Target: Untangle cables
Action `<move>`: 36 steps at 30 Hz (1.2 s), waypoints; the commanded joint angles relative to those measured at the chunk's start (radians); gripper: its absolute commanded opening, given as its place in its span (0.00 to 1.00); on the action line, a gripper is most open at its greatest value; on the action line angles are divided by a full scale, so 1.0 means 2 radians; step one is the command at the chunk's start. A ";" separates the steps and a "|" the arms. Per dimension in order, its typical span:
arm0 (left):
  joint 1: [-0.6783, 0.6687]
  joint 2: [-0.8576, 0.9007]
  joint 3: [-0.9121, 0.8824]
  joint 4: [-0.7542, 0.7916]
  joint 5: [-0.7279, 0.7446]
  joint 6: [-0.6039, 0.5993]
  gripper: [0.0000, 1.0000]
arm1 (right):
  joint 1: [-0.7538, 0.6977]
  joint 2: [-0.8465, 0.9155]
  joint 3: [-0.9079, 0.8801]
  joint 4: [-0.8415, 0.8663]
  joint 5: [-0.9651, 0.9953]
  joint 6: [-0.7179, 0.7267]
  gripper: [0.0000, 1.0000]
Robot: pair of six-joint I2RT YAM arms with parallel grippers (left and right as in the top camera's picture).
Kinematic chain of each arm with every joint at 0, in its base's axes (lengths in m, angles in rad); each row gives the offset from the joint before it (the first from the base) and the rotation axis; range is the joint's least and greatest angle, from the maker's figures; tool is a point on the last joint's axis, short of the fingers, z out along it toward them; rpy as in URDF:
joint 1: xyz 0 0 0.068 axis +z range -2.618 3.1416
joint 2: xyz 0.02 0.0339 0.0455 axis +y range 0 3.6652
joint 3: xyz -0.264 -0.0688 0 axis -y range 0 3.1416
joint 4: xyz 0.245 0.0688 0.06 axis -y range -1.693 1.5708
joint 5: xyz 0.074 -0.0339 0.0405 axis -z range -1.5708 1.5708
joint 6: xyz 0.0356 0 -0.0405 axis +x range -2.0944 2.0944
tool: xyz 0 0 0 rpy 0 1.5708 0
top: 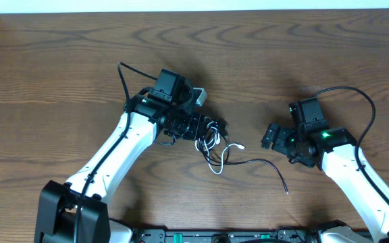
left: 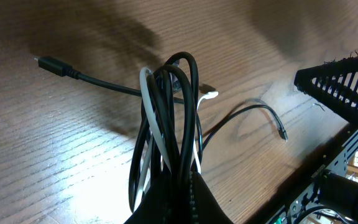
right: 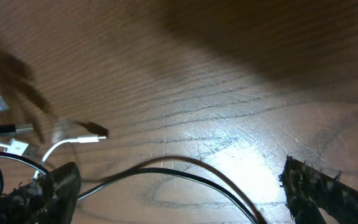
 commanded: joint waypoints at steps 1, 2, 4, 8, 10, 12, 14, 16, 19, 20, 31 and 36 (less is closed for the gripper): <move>0.000 -0.006 0.004 -0.001 -0.010 0.010 0.07 | 0.001 0.002 -0.002 -0.001 -0.001 0.006 0.99; 0.000 -0.006 0.004 -0.001 -0.018 0.010 0.07 | 0.001 0.002 -0.002 -0.001 -0.001 0.006 0.99; 0.000 -0.005 0.004 -0.001 -0.029 0.010 0.07 | 0.001 0.002 -0.002 -0.001 -0.001 0.006 0.99; 0.000 -0.005 0.004 -0.001 -0.029 0.010 0.07 | 0.001 0.002 -0.002 -0.001 -0.001 0.006 0.99; 0.000 -0.005 0.004 -0.001 -0.029 0.010 0.07 | 0.001 0.002 -0.002 -0.001 -0.001 0.006 0.99; 0.000 -0.005 0.004 -0.001 -0.029 0.010 0.07 | 0.001 0.002 -0.002 -0.001 -0.001 0.006 0.99; 0.000 -0.006 0.004 -0.001 -0.029 0.010 0.07 | 0.001 0.002 -0.002 -0.001 -0.001 0.006 0.99; 0.000 -0.005 0.004 -0.001 -0.029 0.010 0.07 | 0.001 0.002 -0.002 -0.001 -0.001 0.006 0.99; 0.000 -0.005 0.004 -0.001 -0.029 0.010 0.07 | 0.001 0.002 -0.002 -0.001 -0.001 0.006 0.99; 0.000 -0.005 0.004 -0.001 -0.029 0.010 0.07 | 0.001 0.002 -0.002 -0.001 -0.001 0.006 0.99; 0.000 -0.005 0.004 -0.001 -0.029 0.010 0.07 | 0.001 0.002 -0.002 -0.001 -0.001 0.006 0.99; 0.000 -0.005 0.004 -0.001 -0.029 0.010 0.07 | 0.001 0.002 -0.002 -0.001 -0.001 0.006 0.99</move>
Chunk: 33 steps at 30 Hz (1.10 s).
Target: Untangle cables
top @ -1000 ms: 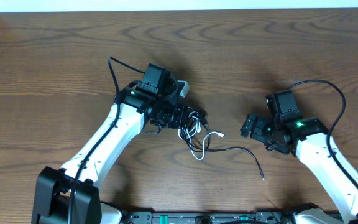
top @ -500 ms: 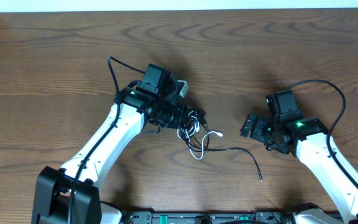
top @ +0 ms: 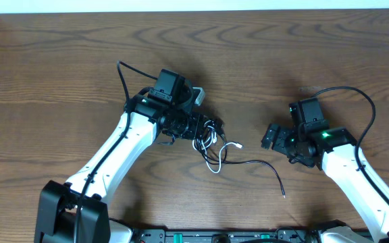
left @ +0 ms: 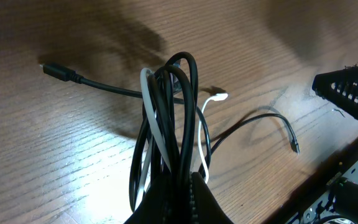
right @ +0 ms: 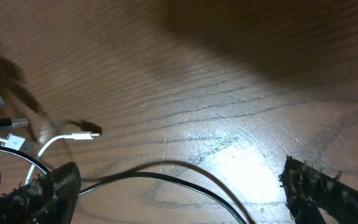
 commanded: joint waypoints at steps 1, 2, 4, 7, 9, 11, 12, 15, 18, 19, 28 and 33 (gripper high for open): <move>0.000 -0.005 0.004 -0.001 -0.003 0.010 0.07 | 0.001 0.002 -0.002 -0.001 -0.001 0.005 0.99; 0.000 -0.005 0.004 -0.001 -0.003 0.010 0.07 | 0.001 0.002 -0.002 -0.001 -0.001 0.005 0.99; 0.000 -0.005 0.004 -0.001 -0.003 0.010 0.07 | 0.001 0.002 -0.002 -0.001 -0.001 0.005 0.99; 0.000 -0.005 0.004 -0.001 -0.003 0.010 0.07 | 0.001 0.002 -0.002 -0.001 -0.001 0.005 0.99; 0.000 -0.005 0.004 -0.001 -0.003 0.010 0.07 | 0.001 0.002 -0.002 -0.001 -0.001 0.005 0.99; 0.000 -0.005 0.004 -0.001 -0.003 0.010 0.07 | 0.001 0.002 -0.002 -0.001 -0.001 0.005 0.99; 0.000 -0.005 0.004 -0.001 -0.003 0.010 0.07 | 0.001 0.002 -0.002 -0.001 -0.001 0.005 0.99; 0.000 -0.005 0.004 -0.001 -0.003 0.010 0.07 | 0.001 0.002 -0.002 -0.001 -0.001 0.005 0.99; 0.000 -0.005 0.004 -0.001 -0.003 0.010 0.07 | 0.001 0.002 -0.002 -0.001 -0.001 0.005 0.99; 0.000 -0.005 0.004 -0.001 -0.003 0.010 0.07 | 0.001 0.002 -0.002 -0.001 -0.001 0.005 0.99; 0.000 -0.006 0.004 0.008 -0.037 -0.028 0.07 | 0.001 0.002 -0.002 -0.001 -0.001 0.005 0.99; 0.000 -0.006 0.004 0.012 -0.037 -0.028 0.07 | 0.001 0.002 -0.002 -0.001 -0.001 0.005 0.99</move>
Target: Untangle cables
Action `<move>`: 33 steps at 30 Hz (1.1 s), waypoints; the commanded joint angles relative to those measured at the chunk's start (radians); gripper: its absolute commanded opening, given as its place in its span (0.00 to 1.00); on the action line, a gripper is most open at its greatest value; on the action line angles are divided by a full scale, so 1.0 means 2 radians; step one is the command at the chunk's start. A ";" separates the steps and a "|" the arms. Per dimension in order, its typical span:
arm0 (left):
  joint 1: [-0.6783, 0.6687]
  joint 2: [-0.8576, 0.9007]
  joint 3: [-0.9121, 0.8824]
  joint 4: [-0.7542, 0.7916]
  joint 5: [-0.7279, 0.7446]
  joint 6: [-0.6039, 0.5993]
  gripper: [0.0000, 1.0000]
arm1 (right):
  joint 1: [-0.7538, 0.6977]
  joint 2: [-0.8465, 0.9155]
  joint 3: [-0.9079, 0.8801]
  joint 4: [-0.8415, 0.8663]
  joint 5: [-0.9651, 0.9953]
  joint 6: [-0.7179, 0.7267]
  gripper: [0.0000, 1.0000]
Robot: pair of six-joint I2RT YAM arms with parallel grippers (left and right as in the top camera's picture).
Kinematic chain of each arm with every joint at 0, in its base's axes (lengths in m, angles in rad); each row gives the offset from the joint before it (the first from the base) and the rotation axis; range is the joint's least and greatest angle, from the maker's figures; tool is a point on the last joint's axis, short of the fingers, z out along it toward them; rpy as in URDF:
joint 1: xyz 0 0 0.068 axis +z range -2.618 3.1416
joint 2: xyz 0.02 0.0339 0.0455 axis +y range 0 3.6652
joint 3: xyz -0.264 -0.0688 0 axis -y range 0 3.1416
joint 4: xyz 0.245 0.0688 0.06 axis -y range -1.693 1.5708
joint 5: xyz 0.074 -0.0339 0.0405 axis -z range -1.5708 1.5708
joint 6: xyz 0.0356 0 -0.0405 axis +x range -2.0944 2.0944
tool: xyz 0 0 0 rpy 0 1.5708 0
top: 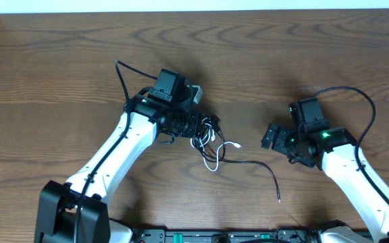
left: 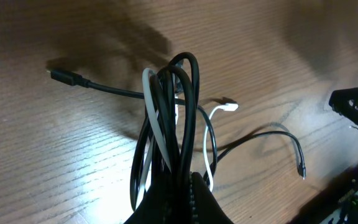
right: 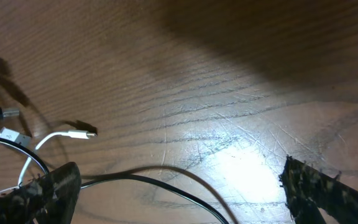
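A tangle of black and white cables sits mid-table, pinched by my left gripper, which is shut on the bundle. One black strand trails right and ends in a plug; it also shows as a plug in the left wrist view. A white plug pokes out of the bundle. Another black plug lies to the far side. My right gripper stands open to the right of the tangle, with the black strand running on the table between its fingers.
The wooden table stretches bare to the left and back. The right arm's own black supply cable loops above its wrist. A rail runs along the front edge.
My left gripper has drawn the bundle slightly left and back; the trailing black strand and white plug slid left with it. The right gripper has stayed put, open.
At first my left gripper was shut on the bundle with the black strand's end further right. At each later moment the bundle sat a little further left, dragging the strand's tail leftward. The right gripper stayed open and still over the strand.
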 commanded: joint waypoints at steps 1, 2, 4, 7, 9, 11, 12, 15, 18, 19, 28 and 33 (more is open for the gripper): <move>0.000 -0.006 0.004 0.003 -0.006 -0.008 0.07 | 0.001 0.002 -0.002 -0.001 -0.001 0.005 0.99; 0.000 -0.006 0.004 0.003 -0.006 -0.008 0.07 | 0.001 0.002 -0.002 -0.001 -0.001 0.005 0.99; 0.000 -0.006 0.004 0.003 -0.006 -0.008 0.07 | 0.001 0.002 -0.002 -0.001 -0.001 0.005 0.99; 0.000 -0.006 0.004 0.002 -0.006 -0.008 0.07 | 0.001 0.002 -0.002 -0.001 -0.001 0.005 0.99; 0.000 -0.006 0.004 -0.003 -0.006 -0.008 0.07 | 0.001 0.002 -0.002 -0.001 -0.001 0.005 0.99; 0.000 -0.006 0.004 -0.008 -0.006 -0.008 0.07 | 0.001 0.002 -0.002 -0.001 -0.001 0.005 0.99; 0.000 -0.006 0.004 -0.009 -0.006 -0.008 0.07 | 0.001 0.002 -0.002 -0.001 -0.001 0.005 0.99; 0.000 -0.006 0.004 -0.011 -0.006 -0.008 0.07 | 0.001 0.002 -0.002 -0.001 -0.001 0.005 0.99; 0.000 -0.006 0.004 -0.014 -0.006 -0.007 0.07 | 0.001 0.002 -0.002 -0.001 -0.001 0.005 0.99; 0.000 -0.006 0.004 -0.014 -0.006 -0.006 0.07 | 0.001 0.002 -0.002 -0.001 -0.001 0.005 0.99; 0.000 -0.006 0.004 -0.014 -0.006 -0.006 0.07 | 0.001 0.002 -0.002 -0.001 -0.001 0.005 0.99; 0.000 -0.006 0.004 -0.013 -0.006 -0.004 0.07 | 0.001 0.002 -0.002 -0.001 -0.001 0.005 0.99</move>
